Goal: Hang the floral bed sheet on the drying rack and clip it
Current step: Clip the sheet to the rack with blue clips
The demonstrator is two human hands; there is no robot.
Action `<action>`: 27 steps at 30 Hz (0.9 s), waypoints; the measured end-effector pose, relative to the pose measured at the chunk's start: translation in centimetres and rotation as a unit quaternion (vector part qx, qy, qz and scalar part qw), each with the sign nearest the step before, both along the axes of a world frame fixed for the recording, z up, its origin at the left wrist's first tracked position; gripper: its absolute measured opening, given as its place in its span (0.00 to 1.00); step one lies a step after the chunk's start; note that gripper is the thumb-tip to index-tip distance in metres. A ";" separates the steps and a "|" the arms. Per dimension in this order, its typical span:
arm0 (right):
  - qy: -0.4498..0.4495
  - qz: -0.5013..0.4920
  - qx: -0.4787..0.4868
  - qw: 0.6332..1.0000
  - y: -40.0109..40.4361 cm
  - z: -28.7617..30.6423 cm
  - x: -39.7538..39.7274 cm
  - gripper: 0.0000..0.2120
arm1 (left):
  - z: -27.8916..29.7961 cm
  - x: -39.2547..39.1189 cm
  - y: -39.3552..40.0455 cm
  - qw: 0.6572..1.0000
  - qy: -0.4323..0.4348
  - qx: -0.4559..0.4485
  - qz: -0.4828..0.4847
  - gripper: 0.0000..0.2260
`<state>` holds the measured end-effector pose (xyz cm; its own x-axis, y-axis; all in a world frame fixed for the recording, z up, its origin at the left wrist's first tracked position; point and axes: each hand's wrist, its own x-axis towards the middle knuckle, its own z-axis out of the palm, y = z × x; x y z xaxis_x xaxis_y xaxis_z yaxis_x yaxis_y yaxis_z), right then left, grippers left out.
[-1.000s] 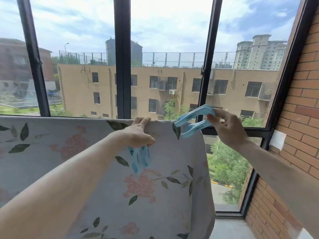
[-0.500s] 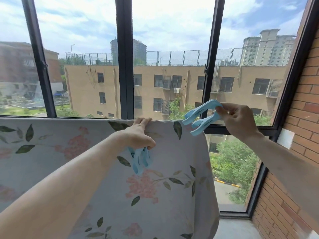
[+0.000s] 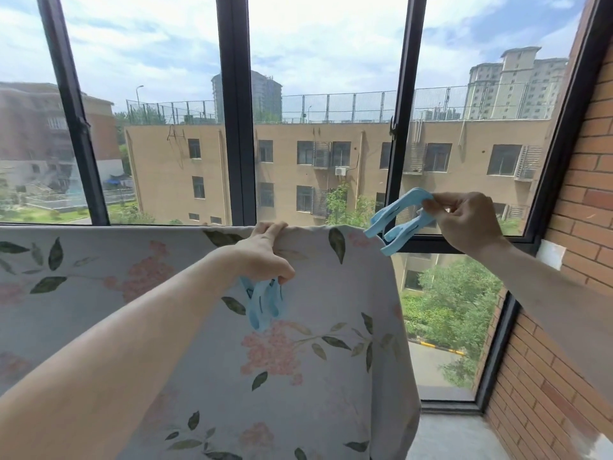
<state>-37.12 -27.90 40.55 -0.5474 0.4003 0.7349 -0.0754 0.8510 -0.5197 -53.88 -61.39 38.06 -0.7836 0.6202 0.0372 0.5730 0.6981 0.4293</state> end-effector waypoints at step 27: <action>-0.083 0.115 -0.161 0.977 1.9 -6.4 -4.4 0.09 | 0.0 0.2 -0.4 0.999 0.023 -0.011 0.020 0.51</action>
<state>-41.51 -26.02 34.19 -0.7516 0.4478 0.4844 -0.1368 0.6126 -0.7785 -53.70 -61.75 38.09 -0.8057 0.5893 0.0597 0.5628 0.7303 0.3872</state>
